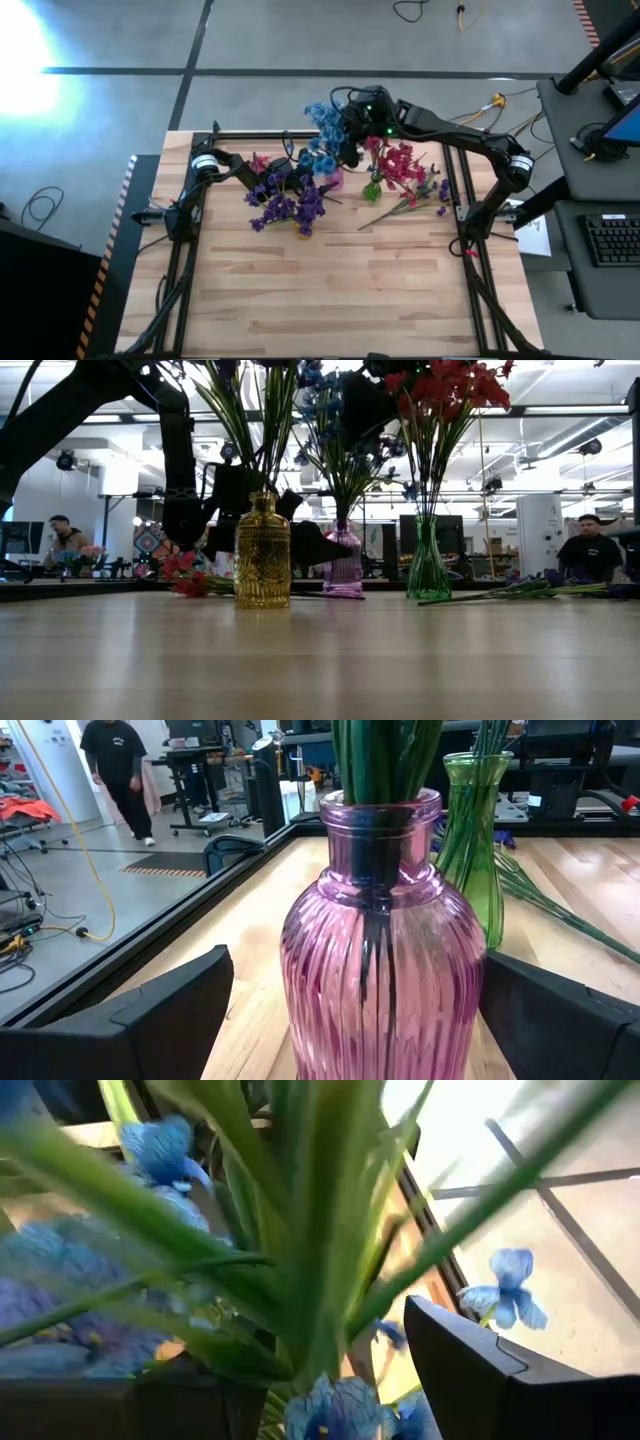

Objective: Sort flowers into vase by color
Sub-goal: Put the blue flowers into the pink vase

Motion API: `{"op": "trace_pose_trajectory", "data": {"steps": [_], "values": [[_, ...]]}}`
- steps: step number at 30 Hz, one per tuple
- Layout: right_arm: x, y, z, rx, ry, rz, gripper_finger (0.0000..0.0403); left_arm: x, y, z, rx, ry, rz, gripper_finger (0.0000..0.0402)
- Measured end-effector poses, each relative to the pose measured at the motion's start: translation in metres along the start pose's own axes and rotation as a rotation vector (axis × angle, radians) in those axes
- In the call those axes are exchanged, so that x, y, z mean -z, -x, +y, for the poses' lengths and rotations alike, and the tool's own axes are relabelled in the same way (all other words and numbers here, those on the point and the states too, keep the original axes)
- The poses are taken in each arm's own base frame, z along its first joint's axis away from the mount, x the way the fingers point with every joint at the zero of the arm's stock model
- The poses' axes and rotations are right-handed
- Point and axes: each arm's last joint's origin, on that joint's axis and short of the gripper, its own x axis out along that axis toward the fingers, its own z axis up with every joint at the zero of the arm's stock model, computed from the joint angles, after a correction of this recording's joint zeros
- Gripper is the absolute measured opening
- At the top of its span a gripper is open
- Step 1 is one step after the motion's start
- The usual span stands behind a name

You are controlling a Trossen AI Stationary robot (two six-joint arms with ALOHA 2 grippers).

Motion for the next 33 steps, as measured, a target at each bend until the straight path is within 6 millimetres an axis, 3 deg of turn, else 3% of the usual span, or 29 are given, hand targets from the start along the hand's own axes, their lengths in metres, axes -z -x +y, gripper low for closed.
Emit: {"op": "trace_pose_trajectory", "data": {"steps": [8, 21, 33], "values": [[-0.0045, 0.0024, 0.0000, 0.001, 0.009, -0.014, 0.0181, 0.0000, 0.0000, 0.0000, 0.000, 0.000, 0.000, 0.0382], [-0.0013, 0.0030, 0.0008, -0.006, 0.008, 0.020, 0.0027, 0.0000, 0.0000, 0.0000, 0.000, 0.000, 0.000, 0.0382], [0.0003, 0.0031, 0.0011, -0.009, 0.012, 0.036, 0.0017, 0.0000, 0.0000, 0.0000, 0.000, 0.000, 0.000, 0.0382]]}}
